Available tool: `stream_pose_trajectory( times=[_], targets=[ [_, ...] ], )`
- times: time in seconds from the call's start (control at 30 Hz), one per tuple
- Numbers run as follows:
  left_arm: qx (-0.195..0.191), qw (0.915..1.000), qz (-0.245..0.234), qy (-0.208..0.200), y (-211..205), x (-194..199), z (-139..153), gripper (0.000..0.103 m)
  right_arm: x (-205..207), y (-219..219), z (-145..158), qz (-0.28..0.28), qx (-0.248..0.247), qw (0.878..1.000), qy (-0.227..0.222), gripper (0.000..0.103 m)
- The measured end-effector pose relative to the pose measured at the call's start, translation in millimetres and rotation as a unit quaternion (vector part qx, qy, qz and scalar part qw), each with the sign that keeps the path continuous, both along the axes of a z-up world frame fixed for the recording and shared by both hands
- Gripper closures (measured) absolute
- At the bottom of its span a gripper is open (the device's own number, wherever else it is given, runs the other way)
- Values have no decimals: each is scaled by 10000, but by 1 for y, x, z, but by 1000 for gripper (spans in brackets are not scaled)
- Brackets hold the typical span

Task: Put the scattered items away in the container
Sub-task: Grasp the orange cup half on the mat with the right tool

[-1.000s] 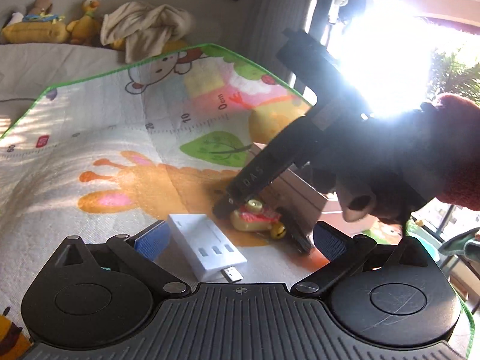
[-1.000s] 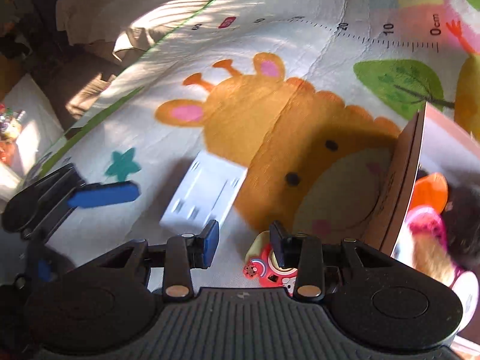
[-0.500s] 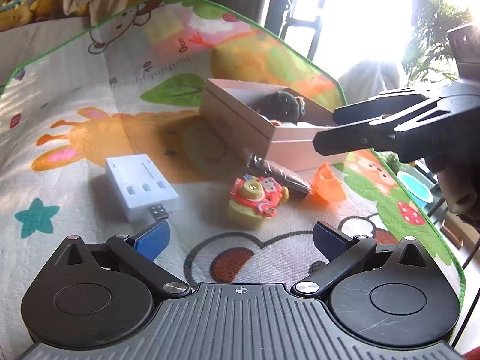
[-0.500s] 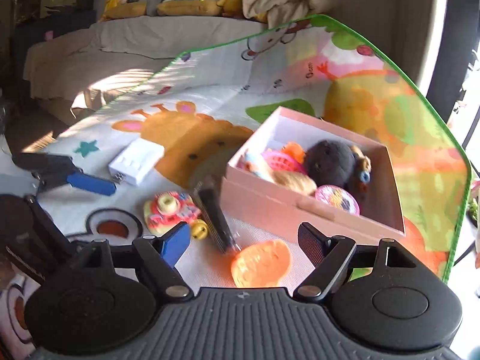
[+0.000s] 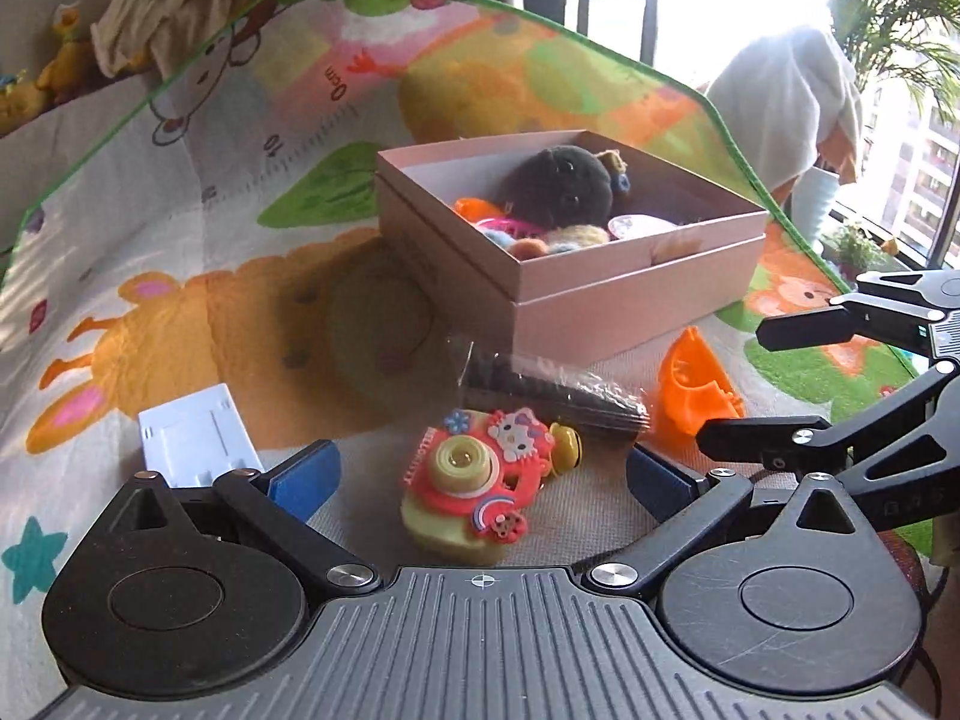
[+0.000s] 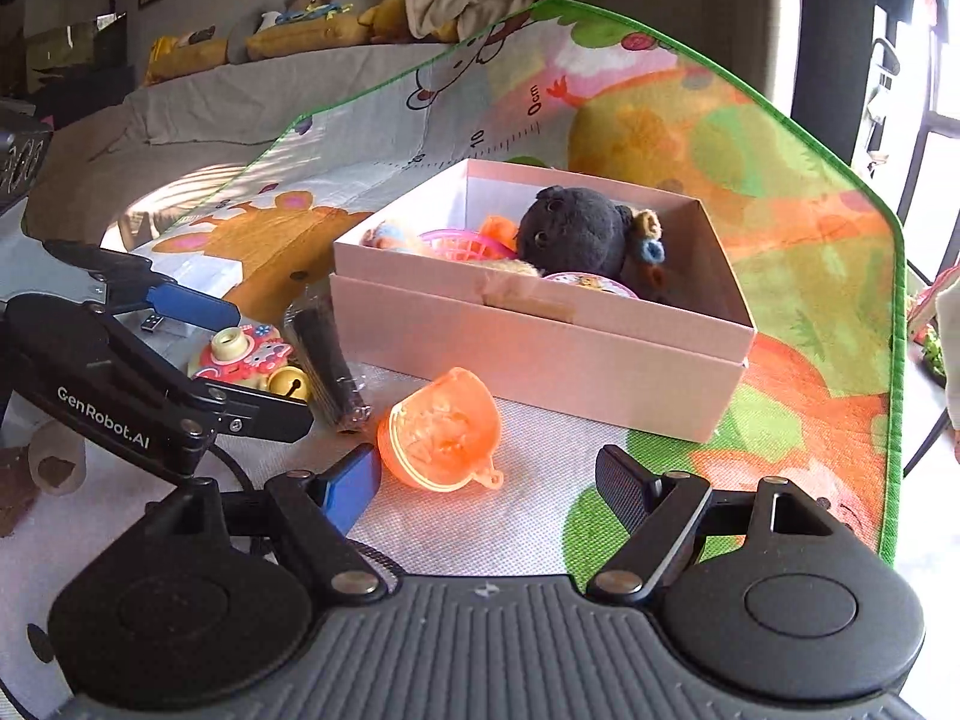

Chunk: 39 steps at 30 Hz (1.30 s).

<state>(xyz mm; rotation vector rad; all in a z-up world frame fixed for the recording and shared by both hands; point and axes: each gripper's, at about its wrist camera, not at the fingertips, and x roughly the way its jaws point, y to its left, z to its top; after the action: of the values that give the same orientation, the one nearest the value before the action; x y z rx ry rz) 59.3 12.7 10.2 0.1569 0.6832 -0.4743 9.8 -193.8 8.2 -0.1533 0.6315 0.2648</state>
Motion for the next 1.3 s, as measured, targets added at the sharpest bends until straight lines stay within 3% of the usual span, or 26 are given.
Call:
stream_pose_trajectory(
  times=[0.1, 0.2, 0.27, 0.33, 0.4, 0.5, 0.63, 0.77, 0.93, 1.17, 1.3],
  targets=[
    [-109, 9996, -193, 169, -6, 9, -3, 0, 1, -10, -1, -158, 58, 9999, 16, 24],
    [-384, 9958, -772, 303, -11, 5, -2, 0, 3, -16, -1, -240, 140, 9996, 27, 24],
    [-553, 9887, -1309, 474, -12, -4, -2, 0, 2, -15, 2, -186, 175, 9997, -26, 24],
    [-761, 9759, -1894, 777, -11, -17, -3, 0, 0, -10, 7, -72, 231, 9996, -116, 24],
    [-732, 9700, -2176, 795, -9, -32, -4, 0, -2, -4, 12, 82, 315, 9993, -171, 24],
    [-217, 9824, -1806, 419, -5, -44, -4, 0, -4, 8, 18, 333, 493, 9981, -147, 27],
    [160, 9954, -898, 287, 7, -33, -4, 0, -4, 24, 19, 603, 525, 9968, 16, 46],
    [193, 9973, -548, 457, 17, -30, -8, 0, -5, 39, 17, 771, 529, 9956, 79, 47],
    [209, 9992, -220, 252, 16, -41, -11, 0, -5, 34, 21, 512, 491, 9974, -108, 47],
    [208, 9991, -239, 284, 15, -40, -11, 0, 12, 9, -1, 2, 446, 9985, 308, 47],
    [242, 9988, -272, 327, 14, -39, -11, 0, 20, 12, -6, 1, 422, 9988, 255, 47]
  ],
)
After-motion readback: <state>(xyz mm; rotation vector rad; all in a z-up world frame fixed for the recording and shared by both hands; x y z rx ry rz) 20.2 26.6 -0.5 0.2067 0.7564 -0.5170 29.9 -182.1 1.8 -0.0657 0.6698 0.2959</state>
